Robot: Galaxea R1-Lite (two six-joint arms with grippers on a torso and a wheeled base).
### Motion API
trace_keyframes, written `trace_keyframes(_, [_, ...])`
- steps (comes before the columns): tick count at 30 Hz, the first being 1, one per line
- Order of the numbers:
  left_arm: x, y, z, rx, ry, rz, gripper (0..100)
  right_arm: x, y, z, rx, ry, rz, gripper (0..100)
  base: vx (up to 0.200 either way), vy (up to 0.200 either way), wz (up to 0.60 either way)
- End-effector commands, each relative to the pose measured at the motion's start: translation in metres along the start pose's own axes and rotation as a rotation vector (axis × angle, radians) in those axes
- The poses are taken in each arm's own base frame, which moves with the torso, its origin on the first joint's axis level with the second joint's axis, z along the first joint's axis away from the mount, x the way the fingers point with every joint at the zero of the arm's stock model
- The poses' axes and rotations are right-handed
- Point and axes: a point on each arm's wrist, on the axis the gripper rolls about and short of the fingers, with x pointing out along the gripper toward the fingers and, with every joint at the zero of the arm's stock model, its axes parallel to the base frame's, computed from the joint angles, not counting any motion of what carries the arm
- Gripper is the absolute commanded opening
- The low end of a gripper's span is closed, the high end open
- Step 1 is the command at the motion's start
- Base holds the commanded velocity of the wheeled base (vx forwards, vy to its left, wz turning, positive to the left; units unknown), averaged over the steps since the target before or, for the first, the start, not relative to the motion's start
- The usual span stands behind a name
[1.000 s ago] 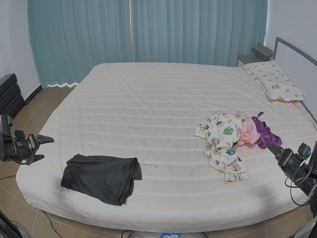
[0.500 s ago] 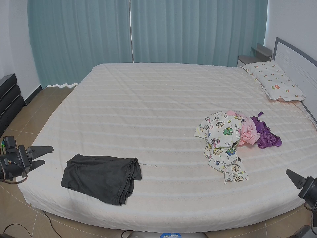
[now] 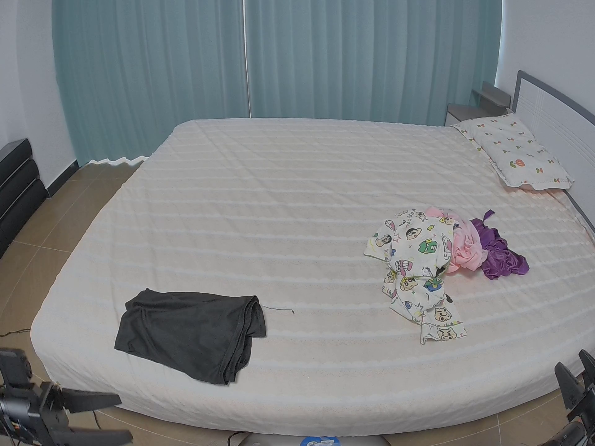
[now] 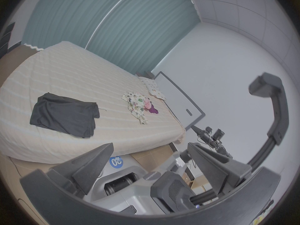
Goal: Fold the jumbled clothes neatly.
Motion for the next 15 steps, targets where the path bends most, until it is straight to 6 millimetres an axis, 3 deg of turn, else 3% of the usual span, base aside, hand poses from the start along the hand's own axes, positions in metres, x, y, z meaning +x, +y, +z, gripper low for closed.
trace_keyframes(1, [-0.008,-0.001,-0.024,0.060,-0.019,-0.042,100,-0.007,-0.001,-0.007,-0.050,-0.058,0.011,100,0.000,0.000,0.00])
trace_keyframes(6, [-0.010,-0.002,-0.032,0.106,-0.040,-0.044,100,-0.007,-0.003,-0.020,-0.139,-0.066,-0.010,100,0.000,0.000,0.00])
trace_keyframes(15, [-0.009,0.011,-0.057,0.282,-0.065,0.025,100,-0.008,-0.003,-0.021,-0.222,-0.092,-0.010,100,0.000,0.000,0.00])
